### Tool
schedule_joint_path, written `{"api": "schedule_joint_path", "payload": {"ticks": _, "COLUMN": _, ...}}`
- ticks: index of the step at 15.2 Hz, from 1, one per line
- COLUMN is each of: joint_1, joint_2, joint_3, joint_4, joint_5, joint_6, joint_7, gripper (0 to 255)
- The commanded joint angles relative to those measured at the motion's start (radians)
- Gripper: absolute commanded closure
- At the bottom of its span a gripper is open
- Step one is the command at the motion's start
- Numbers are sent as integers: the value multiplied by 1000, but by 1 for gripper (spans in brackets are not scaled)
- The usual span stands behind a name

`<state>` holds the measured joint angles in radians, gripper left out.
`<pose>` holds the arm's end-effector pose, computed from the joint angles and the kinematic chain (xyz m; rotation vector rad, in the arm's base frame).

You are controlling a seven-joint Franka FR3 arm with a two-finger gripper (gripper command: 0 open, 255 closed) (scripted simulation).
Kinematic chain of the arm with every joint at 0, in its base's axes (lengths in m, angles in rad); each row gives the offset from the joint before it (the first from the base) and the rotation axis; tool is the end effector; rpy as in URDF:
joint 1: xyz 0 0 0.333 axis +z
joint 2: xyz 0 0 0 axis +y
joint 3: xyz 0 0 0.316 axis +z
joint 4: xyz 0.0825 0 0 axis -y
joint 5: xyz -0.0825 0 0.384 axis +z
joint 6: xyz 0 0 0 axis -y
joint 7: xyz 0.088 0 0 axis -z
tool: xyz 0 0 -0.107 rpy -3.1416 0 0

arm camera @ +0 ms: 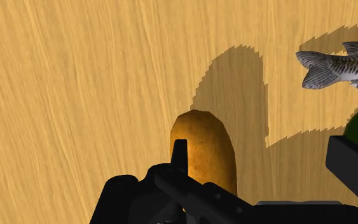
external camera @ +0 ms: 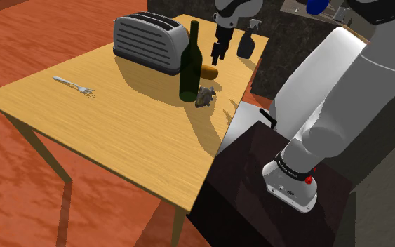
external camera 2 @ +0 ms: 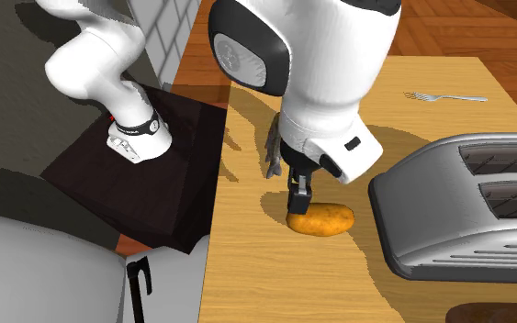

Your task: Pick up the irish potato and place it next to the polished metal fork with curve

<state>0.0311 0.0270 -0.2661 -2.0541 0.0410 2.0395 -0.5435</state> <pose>0.5354 -0.1251 0.4211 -3.0667 -0.4465 0.0411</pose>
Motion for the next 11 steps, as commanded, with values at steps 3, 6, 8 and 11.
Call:
{"api": "schedule_joint_path", "payload": {"ticks": 3, "joint_1": -17, "joint_2": 167, "joint_3": -4, "joint_4": 112, "joint_5": 42, "joint_6": 27, "joint_7": -94, "gripper": 0}}
{"api": "schedule_joint_path", "payload": {"ticks": 6, "joint_1": -25, "joint_2": 221, "joint_3": 1, "joint_4": 142, "joint_5": 55, "joint_6": 43, "joint_7": -119, "gripper": 0}}
{"api": "schedule_joint_path", "payload": {"ticks": 8, "joint_1": -26, "joint_2": 231, "joint_3": 3, "joint_4": 128, "joint_5": 59, "joint_6": 67, "joint_7": -122, "gripper": 0}}
{"api": "schedule_joint_path", "payload": {"ticks": 11, "joint_1": -27, "joint_2": 248, "joint_3": 5, "joint_4": 108, "joint_5": 66, "joint_6": 103, "joint_7": -126, "gripper": 0}}
